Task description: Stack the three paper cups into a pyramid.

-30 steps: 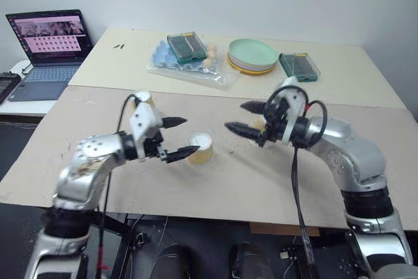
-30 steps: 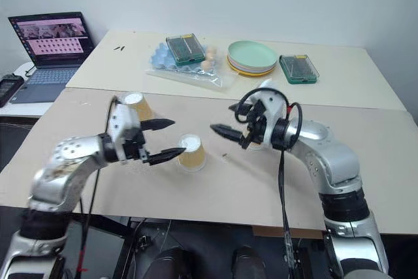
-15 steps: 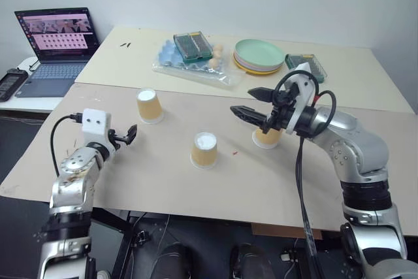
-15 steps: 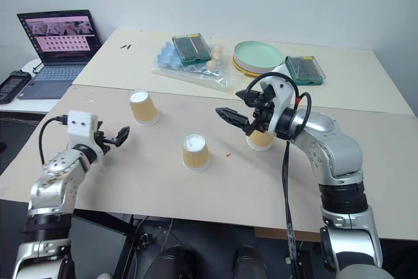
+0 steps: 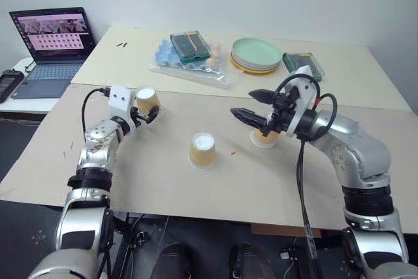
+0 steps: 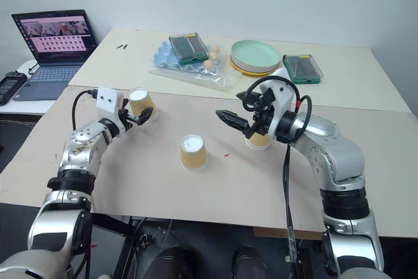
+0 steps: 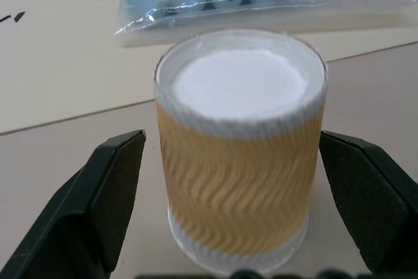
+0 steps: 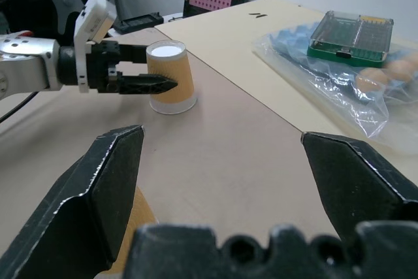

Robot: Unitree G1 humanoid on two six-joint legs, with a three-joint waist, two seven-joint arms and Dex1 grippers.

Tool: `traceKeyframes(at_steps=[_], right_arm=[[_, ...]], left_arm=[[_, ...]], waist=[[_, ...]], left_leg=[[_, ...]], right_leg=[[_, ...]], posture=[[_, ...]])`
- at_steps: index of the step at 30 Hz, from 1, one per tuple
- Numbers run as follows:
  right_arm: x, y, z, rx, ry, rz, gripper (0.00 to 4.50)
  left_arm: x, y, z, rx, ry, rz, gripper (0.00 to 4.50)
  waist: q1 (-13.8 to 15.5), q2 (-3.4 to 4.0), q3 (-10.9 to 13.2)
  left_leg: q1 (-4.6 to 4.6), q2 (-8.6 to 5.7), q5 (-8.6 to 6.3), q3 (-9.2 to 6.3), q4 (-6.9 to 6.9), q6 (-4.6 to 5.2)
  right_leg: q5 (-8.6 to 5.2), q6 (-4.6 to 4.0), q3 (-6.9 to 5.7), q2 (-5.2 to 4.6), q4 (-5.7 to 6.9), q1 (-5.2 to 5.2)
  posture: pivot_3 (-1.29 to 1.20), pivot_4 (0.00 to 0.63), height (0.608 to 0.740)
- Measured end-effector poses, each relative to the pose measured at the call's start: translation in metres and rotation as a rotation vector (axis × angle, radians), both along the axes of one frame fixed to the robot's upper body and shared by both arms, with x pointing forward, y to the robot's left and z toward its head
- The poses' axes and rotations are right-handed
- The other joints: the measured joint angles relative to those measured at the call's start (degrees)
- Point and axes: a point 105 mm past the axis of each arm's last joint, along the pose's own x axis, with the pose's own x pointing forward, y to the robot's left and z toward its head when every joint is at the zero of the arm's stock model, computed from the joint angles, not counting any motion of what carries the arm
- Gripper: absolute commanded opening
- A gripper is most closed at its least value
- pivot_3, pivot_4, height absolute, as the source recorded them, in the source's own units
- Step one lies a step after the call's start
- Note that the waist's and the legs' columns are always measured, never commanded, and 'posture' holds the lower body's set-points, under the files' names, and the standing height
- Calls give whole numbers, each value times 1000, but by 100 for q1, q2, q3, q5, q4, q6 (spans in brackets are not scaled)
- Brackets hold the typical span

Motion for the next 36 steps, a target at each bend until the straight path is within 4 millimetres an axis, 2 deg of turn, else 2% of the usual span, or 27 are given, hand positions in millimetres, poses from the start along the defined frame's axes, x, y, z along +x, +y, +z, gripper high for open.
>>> traceKeyframes(at_steps=[5,6,7,10,11,16,19,23,24,26,30,35,36], right_arm=[[-1,1,1,-1,-4,2,4500],[-2,1,1,-1,-6,4,4500],[-2,1,1,-1,-8,5,4500],[-2,2,1,0,-8,4,4500],[-2,2,1,0,-8,4,4500],[-2,2,1,1,-8,2,4500],[-1,2,1,5,-6,-3,4500],[-1,5,-2,6,5,0,4500],[-1,3,-4,3,10,-6,4500],[-1,2,-6,2,15,-14,4500],[0,1,-8,4,22,-24,4500],[0,-1,-7,12,22,-30,4500],[-1,-2,-7,15,24,-33,4500]], left_arm=[[7,-8,5,-19,-12,-14,4461],[8,-10,6,-22,-16,-21,3937],[8,-11,6,-24,-16,-23,3796],[7,-12,5,-31,-13,-36,2727],[7,-12,5,-30,-13,-38,2614],[7,-9,7,-26,-15,-33,2614],[1,-7,16,-9,-55,-56,2614],[-38,-15,29,15,-115,-261,2614],[-56,-21,24,46,-90,-362,2614],[-78,-26,13,83,-25,-467,2614],[-102,-27,-6,137,98,-577,2614],[-103,-37,-11,151,119,-628,2614],[-100,-46,-10,139,107,-651,2614]], waist=[[-23,0,0],[-24,0,0],[-29,0,0],[-48,0,0],[-49,0,0],[-49,0,0],[-56,0,0],[-98,0,0],[-108,1,1],[-96,4,2],[-38,7,5],[12,8,5],[29,8,5]], left_leg=[[-5,0,0,-1,0,0],[-7,0,0,-1,0,0],[-8,-1,0,-1,0,0],[-11,0,0,-2,0,0],[-11,0,0,-2,0,0],[-12,0,0,-2,0,0],[-17,0,0,-2,0,0],[-31,3,0,3,0,0],[-32,4,0,7,0,-1],[-32,6,3,9,0,-5],[-27,4,4,8,9,-7],[-27,4,5,5,12,-6],[-28,3,5,5,12,-5]], right_leg=[[-1,1,-1,0,1,-4],[-1,1,-1,0,0,-4],[-1,1,-1,0,0,-6],[-1,1,-1,0,1,-9],[-1,2,-1,0,2,-10],[-1,2,-1,0,2,-10],[-1,2,0,0,2,-17],[-1,2,4,0,3,-39],[-1,2,7,0,9,-44],[-2,4,7,1,12,-49],[-3,4,13,-4,7,-47],[-1,1,13,-4,10,-45],[-1,1,13,-4,9,-45]], posture=[[0,150,706],[0,150,706],[0,150,706],[0,150,706],[0,150,706],[0,150,706],[0,150,706],[0,150,706],[0,150,706],[0,150,706],[0,150,706],[0,150,706],[0,150,706]])
